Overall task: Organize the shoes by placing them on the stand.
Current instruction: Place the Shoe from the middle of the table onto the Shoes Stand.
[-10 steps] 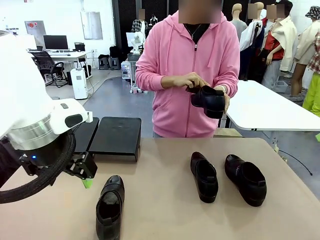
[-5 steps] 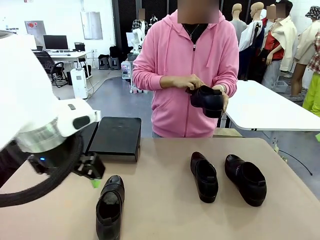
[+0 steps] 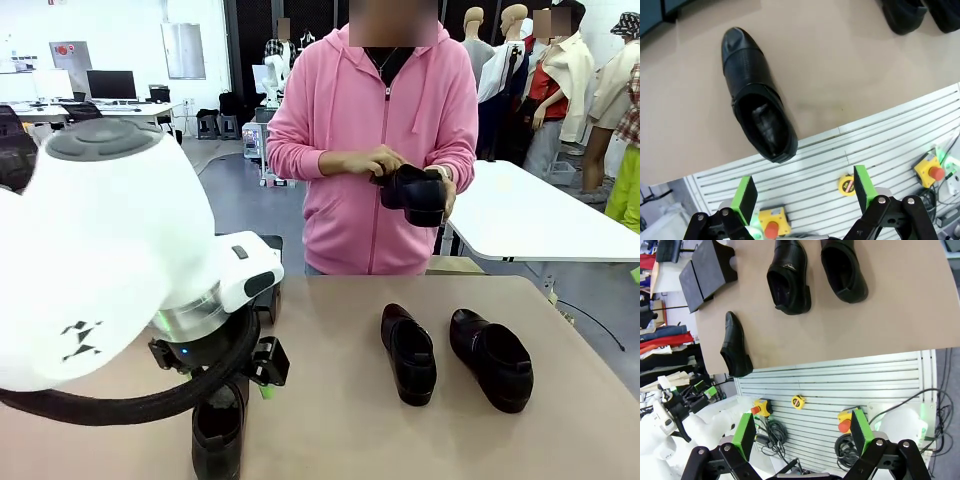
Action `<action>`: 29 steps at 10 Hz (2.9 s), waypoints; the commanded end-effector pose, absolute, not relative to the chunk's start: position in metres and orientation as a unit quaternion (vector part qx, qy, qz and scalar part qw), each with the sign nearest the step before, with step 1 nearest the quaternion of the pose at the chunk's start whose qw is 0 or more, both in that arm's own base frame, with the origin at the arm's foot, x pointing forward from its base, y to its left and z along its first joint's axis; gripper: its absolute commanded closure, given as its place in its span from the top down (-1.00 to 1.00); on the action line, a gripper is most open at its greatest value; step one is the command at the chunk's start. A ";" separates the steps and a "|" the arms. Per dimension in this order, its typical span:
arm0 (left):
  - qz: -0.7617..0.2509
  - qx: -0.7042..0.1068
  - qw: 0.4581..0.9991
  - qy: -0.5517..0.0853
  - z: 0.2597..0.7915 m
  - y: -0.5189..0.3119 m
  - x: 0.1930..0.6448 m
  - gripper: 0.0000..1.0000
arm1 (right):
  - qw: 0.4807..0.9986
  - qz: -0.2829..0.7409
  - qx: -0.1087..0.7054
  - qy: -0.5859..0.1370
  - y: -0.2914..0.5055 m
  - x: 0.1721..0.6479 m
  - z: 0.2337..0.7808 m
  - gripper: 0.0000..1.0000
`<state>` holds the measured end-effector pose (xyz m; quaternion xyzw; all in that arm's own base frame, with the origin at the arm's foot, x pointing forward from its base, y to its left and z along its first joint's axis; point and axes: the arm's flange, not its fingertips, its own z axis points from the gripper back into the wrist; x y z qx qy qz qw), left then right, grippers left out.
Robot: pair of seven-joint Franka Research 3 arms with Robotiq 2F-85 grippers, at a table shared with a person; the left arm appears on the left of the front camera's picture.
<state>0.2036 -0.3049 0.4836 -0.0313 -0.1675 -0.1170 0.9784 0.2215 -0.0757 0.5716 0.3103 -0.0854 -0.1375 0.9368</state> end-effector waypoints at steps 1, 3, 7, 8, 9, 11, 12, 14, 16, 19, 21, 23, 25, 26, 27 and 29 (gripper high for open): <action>-0.100 -0.037 0.981 -0.162 0.476 -0.301 0.210 1.00 | 0.933 -0.136 0.322 -0.084 -0.075 0.222 0.576 1.00; -0.088 -0.032 0.984 -0.154 0.454 -0.301 0.217 1.00 | 0.933 -0.136 0.322 -0.084 -0.075 0.222 0.576 1.00; -0.055 -0.034 0.984 -0.168 0.394 -0.309 0.250 1.00 | 0.933 -0.136 0.322 -0.084 -0.075 0.222 0.576 1.00; -0.038 -0.020 0.988 -0.146 0.381 -0.308 0.263 1.00 | 0.933 -0.136 0.322 -0.084 -0.075 0.222 0.576 1.00; -0.026 -0.016 0.993 -0.118 0.367 -0.306 0.271 1.00 | 0.933 -0.136 0.322 -0.084 -0.075 0.222 0.576 1.00; -0.001 -0.007 0.997 -0.079 0.351 -0.303 0.275 1.00 | 0.933 -0.136 0.322 -0.084 -0.075 0.222 0.576 1.00; 0.005 -0.007 0.996 -0.087 0.344 -0.303 0.278 1.00 | 0.933 -0.136 0.322 -0.084 -0.075 0.222 0.576 1.00; 0.009 -0.017 0.995 -0.096 0.333 -0.305 0.284 1.00 | 0.933 -0.136 0.322 -0.084 -0.075 0.222 0.576 1.00; 0.017 0.003 0.993 -0.113 0.332 -0.305 0.283 -0.65 | 0.933 -0.136 0.322 -0.084 -0.075 0.222 0.576 1.00; 0.018 0.005 0.994 -0.111 0.332 -0.305 0.284 -1.00 | 0.933 -0.136 0.322 -0.084 -0.075 0.222 0.576 1.00; 0.017 0.002 0.993 -0.113 0.334 -0.303 0.283 -1.00 | 0.933 -0.136 0.322 -0.084 -0.075 0.222 0.576 1.00; 0.016 0.002 0.993 -0.113 0.340 -0.300 0.280 -1.00 | 0.933 -0.136 0.322 -0.084 -0.075 0.222 0.576 1.00; -0.001 -0.006 0.993 -0.119 0.359 -0.297 0.270 -1.00 | 0.933 -0.136 0.322 -0.084 -0.075 0.222 0.576 1.00; -0.015 -0.004 0.992 -0.126 0.376 -0.292 0.260 -1.00 | 0.933 -0.136 0.322 -0.084 -0.075 0.222 0.576 1.00; -0.044 -0.016 0.990 -0.133 0.398 -0.283 0.247 -1.00 | 0.933 -0.136 0.322 -0.084 -0.075 0.222 0.576 1.00; -0.110 -0.001 0.981 -0.161 0.457 -0.242 0.209 -1.00 | 0.933 -0.136 0.322 -0.084 -0.075 0.222 0.576 1.00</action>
